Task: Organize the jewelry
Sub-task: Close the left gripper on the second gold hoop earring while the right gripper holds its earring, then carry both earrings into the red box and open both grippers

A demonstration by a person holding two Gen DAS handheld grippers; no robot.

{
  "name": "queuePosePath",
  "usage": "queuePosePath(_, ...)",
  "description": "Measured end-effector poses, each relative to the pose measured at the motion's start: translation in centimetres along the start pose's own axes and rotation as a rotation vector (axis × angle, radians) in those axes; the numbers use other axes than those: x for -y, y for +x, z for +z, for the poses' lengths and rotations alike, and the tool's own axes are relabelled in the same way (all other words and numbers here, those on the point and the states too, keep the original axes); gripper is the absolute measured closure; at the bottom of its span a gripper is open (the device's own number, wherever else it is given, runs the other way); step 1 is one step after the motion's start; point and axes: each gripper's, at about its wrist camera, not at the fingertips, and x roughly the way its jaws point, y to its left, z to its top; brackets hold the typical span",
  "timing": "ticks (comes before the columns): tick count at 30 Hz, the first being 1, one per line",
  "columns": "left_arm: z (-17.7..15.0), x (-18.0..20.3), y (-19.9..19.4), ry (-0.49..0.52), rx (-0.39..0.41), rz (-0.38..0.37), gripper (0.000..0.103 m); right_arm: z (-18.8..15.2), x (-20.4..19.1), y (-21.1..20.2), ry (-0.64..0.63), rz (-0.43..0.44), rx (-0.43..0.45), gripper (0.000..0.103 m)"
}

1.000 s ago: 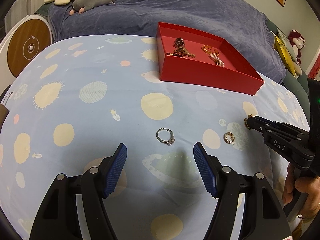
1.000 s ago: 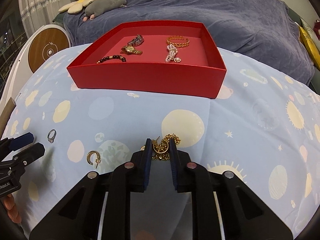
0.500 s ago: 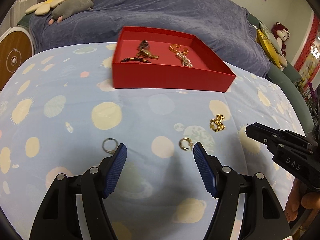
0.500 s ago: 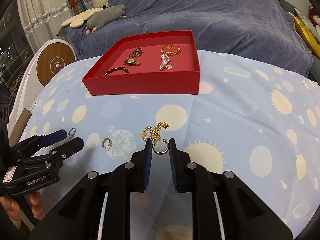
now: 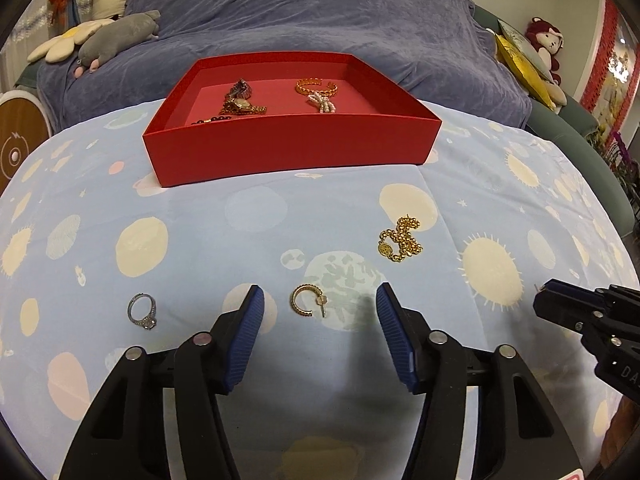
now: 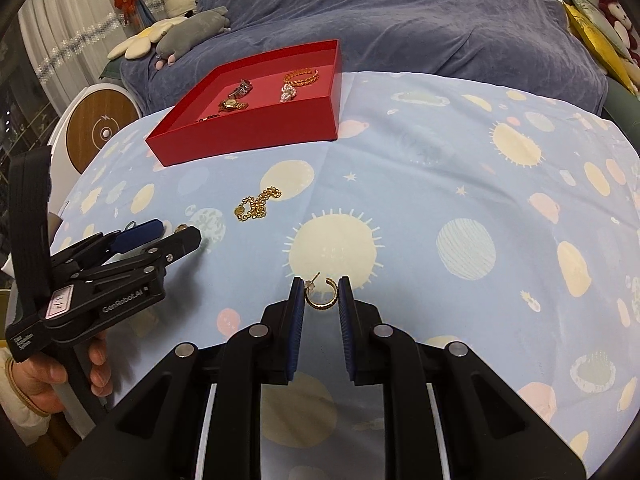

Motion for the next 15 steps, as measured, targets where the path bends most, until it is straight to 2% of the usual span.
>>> queuePosePath(3, -0.1, 0.1, 0.1, 0.016, 0.011, 0.020, 0.058, 0.1, -0.1, -0.1, 0.002, 0.004, 0.003, 0.086)
queuePosePath(5, 0.0, 0.0, 0.2, 0.017, 0.013, 0.018, 0.075, 0.1, -0.2, 0.0, 0.001, 0.006, 0.001, 0.086)
queuePosePath(6, 0.0, 0.0, 0.2, 0.018, 0.012, 0.023, 0.079, 0.1, -0.3, 0.1, 0.001, 0.008, -0.001, 0.086)
queuePosePath(7, 0.1, -0.1, 0.2, 0.019, 0.012, 0.024, 0.087, 0.2, -0.4, 0.2, 0.000, 0.009, -0.003, 0.086)
queuePosePath(15, -0.1, -0.1, -0.2, 0.029, 0.006, 0.026, 0.087, 1.1, -1.9, 0.2, -0.016, 0.028, 0.010, 0.086)
